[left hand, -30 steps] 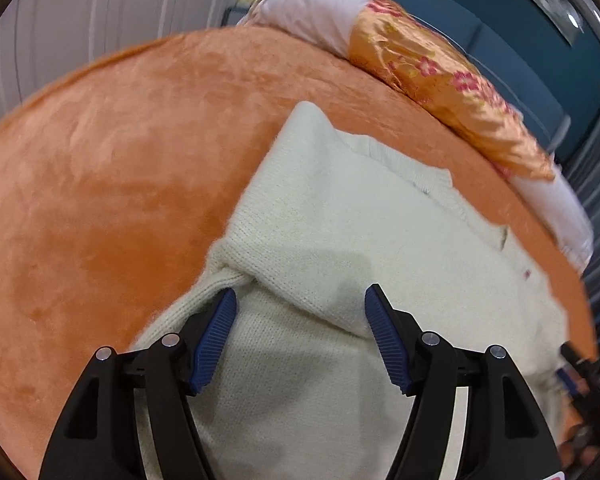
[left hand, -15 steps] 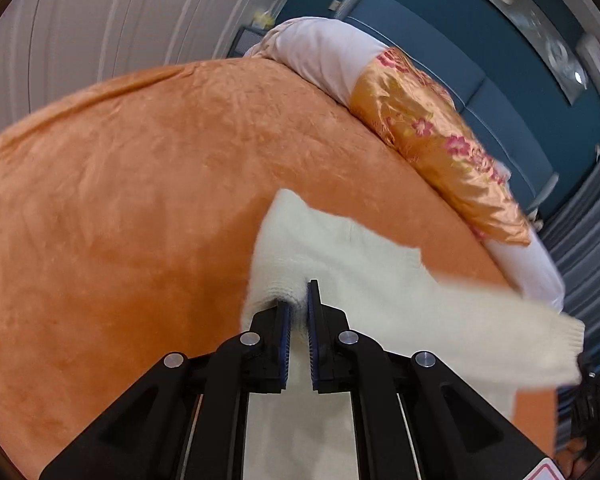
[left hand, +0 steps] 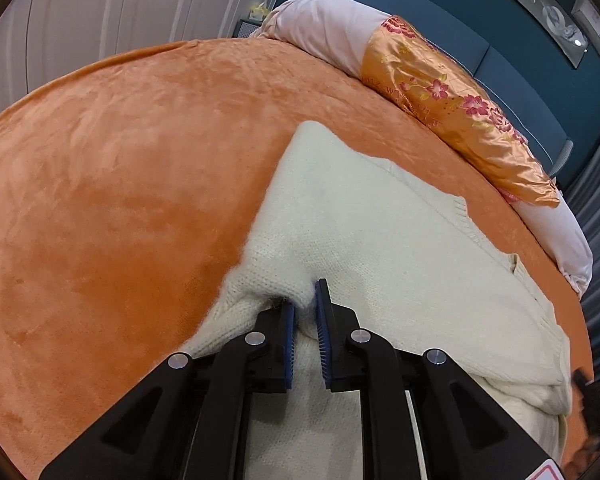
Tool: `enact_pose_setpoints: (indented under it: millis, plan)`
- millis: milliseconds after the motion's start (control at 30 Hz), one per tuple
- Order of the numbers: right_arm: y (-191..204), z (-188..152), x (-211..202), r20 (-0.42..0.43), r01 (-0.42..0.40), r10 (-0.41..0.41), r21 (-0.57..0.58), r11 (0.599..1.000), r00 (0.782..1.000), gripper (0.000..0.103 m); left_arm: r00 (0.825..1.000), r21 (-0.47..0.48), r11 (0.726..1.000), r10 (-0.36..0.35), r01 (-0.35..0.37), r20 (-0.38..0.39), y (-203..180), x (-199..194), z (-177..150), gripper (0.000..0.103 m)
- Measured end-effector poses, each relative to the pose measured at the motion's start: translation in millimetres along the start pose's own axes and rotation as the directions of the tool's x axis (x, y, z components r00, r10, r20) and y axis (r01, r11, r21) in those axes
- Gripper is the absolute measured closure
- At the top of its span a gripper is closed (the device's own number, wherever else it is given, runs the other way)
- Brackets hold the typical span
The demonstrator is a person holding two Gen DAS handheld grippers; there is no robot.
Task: Fold small clothes
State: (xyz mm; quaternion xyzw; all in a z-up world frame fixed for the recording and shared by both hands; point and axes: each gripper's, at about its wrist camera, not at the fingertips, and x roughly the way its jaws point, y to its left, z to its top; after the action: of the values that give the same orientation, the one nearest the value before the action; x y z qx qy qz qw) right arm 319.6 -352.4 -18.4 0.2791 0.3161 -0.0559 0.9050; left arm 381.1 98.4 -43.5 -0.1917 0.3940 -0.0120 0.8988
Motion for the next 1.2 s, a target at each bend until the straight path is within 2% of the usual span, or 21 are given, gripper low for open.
enact_pose_setpoints:
  millis: [67,167,300,400,433,500,533,567,667,733,767,800,900,967,1033,1067,1100,1167,1200]
  plan:
    - [38.8,1.1,4.1,-0.048,-0.073,0.069,-0.088,0.993,0.996,0.097,1.000,0.009,1.000,0.010,-0.010,0.006,-2.3,0.1,-1.3,0.090]
    - [113.0,-6.4,28.9,-0.154,-0.177,0.141,-0.255,0.950,0.978,0.097,1.000,0.014,1.000,0.017,-0.017,0.007,-3.8,-0.2,-2.2,0.090]
    - [204.9,-34.8,78.3,-0.274,-0.253,0.144,-0.419,0.872,0.951,0.097,1.000,0.014,1.000,0.014,-0.014,0.009,-3.9,-0.4,-2.7,0.090]
    - [244.8,-47.5,107.6,-0.313,-0.280,0.135,-0.485,0.828,0.940,0.097,1.000,0.008,1.000,0.007,-0.007,0.011,-2.8,-0.9,-3.1,0.090]
    - [256.4,-49.8,112.7,-0.306,-0.277,0.131,-0.507,0.816,0.943,0.092,1.000,0.004,1.000,0.001,-0.001,0.012,-2.1,-0.8,-3.0,0.090]
    - [272.0,-52.6,123.1,-0.275,-0.265,0.130,-0.543,0.797,0.953,0.048,1.000,-0.002,1.000,-0.009,0.009,0.015,-0.1,-0.2,-2.5,0.090]
    - [273.3,-50.6,126.9,-0.268,-0.267,0.136,-0.550,0.791,0.954,0.040,1.000,-0.006,1.000,-0.015,0.015,0.017,0.6,-0.2,-2.4,0.090]
    - [278.4,-49.8,133.4,-0.270,-0.270,0.135,-0.561,0.782,0.953,0.040,1.000,-0.007,1.000,-0.018,0.019,0.018,1.5,-0.1,-2.6,0.090]
    - [288.6,-51.1,164.3,-0.347,-0.278,0.079,-0.575,0.769,0.935,0.040,1.000,-0.008,1.000,-0.021,0.021,0.022,2.1,-0.5,-4.0,0.090]
    - [290.4,-57.4,185.2,-0.388,-0.267,0.014,-0.607,0.748,0.922,0.059,0.999,-0.010,1.000,-0.025,0.025,0.025,2.6,-0.5,-4.1,0.090]
    - [290.6,-57.5,187.5,-0.389,-0.277,0.022,-0.612,0.741,0.921,0.077,0.999,-0.010,1.000,-0.025,0.026,0.024,2.6,-0.4,-4.3,0.090]
    - [291.4,-55.6,186.0,-0.394,-0.292,0.039,-0.608,0.738,0.918,0.100,0.999,-0.012,1.000,-0.027,0.028,0.025,3.1,-0.3,-4.5,0.090]
    - [294.8,-38.4,167.5,-0.343,-0.312,0.119,-0.589,0.745,0.932,0.100,0.999,-0.017,0.999,-0.037,0.038,0.028,4.4,-0.6,-4.5,0.090]
    - [291.7,-32.5,165.9,-0.319,-0.306,0.138,-0.570,0.763,0.938,0.101,0.999,-0.013,0.999,-0.038,0.039,0.029,3.5,-0.6,-4.2,0.089]
    - [287.4,-51.0,197.3,-0.380,-0.263,0.016,-0.607,0.750,0.925,0.101,0.999,-0.005,1.000,-0.030,0.030,0.027,2.2,-0.1,-4.1,0.090]
    - [286.1,-58.1,201.9,-0.385,-0.258,-0.003,-0.625,0.737,0.923,0.100,0.999,-0.003,1.000,-0.026,0.026,0.025,1.8,0.4,-3.9,0.090]
    - [287.7,-56.9,195.7,-0.365,-0.254,0.010,-0.627,0.737,0.931,0.100,0.999,-0.001,1.000,-0.024,0.024,0.026,1.6,0.4,-4.1,0.089]
    - [281.9,-42.8,175.2,-0.373,-0.274,0.063,-0.546,0.792,0.926,0.098,0.999,-0.003,1.000,-0.026,0.026,0.026,1.5,1.9,-4.1,0.089]
    - [275.4,-37.7,162.9,-0.350,-0.271,0.085,-0.527,0.806,0.933,0.098,0.999,-0.003,1.000,-0.026,0.026,0.026,1.3,1.4,-4.0,0.089]
